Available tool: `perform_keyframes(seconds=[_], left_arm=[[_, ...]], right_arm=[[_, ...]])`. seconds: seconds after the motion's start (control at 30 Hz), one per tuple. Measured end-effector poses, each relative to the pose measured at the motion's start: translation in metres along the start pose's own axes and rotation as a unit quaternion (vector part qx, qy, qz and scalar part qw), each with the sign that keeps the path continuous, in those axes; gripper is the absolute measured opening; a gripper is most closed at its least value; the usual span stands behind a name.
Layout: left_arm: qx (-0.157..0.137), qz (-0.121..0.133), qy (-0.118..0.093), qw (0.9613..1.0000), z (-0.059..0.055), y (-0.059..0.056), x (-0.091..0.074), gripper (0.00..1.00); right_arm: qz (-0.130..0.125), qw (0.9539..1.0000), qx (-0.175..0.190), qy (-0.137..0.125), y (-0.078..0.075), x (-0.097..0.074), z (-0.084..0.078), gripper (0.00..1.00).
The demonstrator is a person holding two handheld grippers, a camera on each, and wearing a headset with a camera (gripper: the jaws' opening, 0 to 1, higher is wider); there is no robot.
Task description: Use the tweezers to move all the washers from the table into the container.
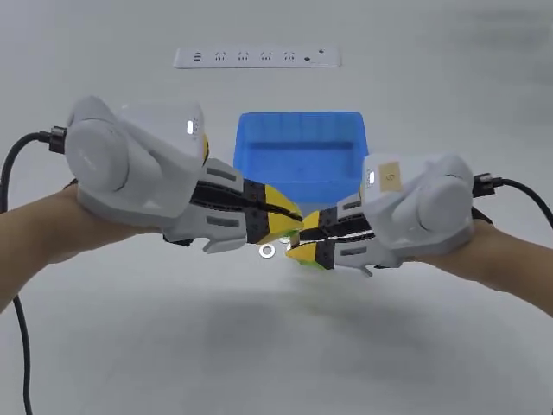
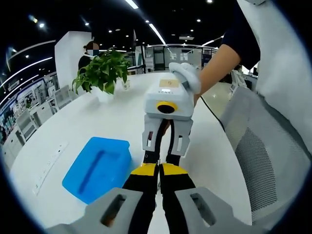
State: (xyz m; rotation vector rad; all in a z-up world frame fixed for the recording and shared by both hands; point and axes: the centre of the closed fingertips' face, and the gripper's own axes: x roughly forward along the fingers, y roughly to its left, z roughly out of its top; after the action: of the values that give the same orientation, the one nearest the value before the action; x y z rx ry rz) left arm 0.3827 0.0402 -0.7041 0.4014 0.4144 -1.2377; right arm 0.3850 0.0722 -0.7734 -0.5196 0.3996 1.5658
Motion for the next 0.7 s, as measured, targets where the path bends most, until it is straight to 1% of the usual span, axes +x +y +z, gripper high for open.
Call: perform_keyframes(seconds=[0.1,0.2,0.23,0.27,0.3,0.33,0.4,0.47,0.5,0.53,0.57,0.63,0.7], left_arm=[[0.003,0.004,0.006,1.0000,-0.002,0.002,-0.001,0.05],[0.006,0.005,0.012,0.9999,-0.003,0.001,-0.001,0.05],[-0.005,0.006,0.013,0.9999,-0.003,0.000,-0.001,0.05],[-0.025,0.004,0.007,0.9996,-0.002,-0.002,0.000,0.06],[-0.027,0.009,0.004,0.9996,-0.002,0.000,-0.001,0.06],[-0.036,0.013,0.003,0.9993,-0.003,0.000,-0.001,0.06],[-0.034,0.011,0.003,0.9994,-0.001,-0.001,-0.002,0.07],[-0.037,0.004,-0.003,0.9993,0.002,-0.004,-0.003,0.15],[-0.040,-0.001,-0.009,0.9992,0.005,-0.006,-0.003,0.21],[-0.040,-0.001,-0.011,0.9991,0.006,-0.006,-0.004,0.22],[-0.040,-0.001,-0.010,0.9992,0.005,-0.007,-0.004,0.23],[-0.038,0.002,0.004,0.9993,0.000,-0.007,-0.006,0.27],[-0.040,0.008,0.008,0.9992,-0.002,-0.009,-0.009,0.30]], right_arm=[[-0.003,1.0000,-0.006,0.004,-0.001,0.001,0.000,0.10],[-0.002,1.0000,-0.008,0.005,0.000,0.000,0.000,0.09],[-0.001,0.9999,-0.010,0.005,0.000,0.000,0.000,0.09],[0.000,0.9999,-0.013,0.005,0.001,0.000,-0.001,0.09],[-0.001,0.9999,-0.015,0.005,0.001,0.000,-0.001,0.09],[-0.003,0.9999,-0.011,0.004,0.001,0.000,0.000,0.09],[-0.003,1.0000,-0.008,0.001,0.002,0.000,0.000,0.09],[-0.004,1.0000,-0.005,0.000,0.002,0.000,0.000,0.09],[-0.004,1.0000,-0.005,-0.001,0.002,0.000,0.000,0.09],[-0.004,1.0000,-0.005,-0.001,0.002,0.000,0.000,0.09],[-0.005,1.0000,-0.006,0.000,0.003,0.001,0.000,0.09],[-0.003,1.0000,-0.006,-0.001,0.004,0.001,0.002,0.09],[-0.002,1.0000,-0.009,-0.001,0.007,0.000,0.005,0.09]])
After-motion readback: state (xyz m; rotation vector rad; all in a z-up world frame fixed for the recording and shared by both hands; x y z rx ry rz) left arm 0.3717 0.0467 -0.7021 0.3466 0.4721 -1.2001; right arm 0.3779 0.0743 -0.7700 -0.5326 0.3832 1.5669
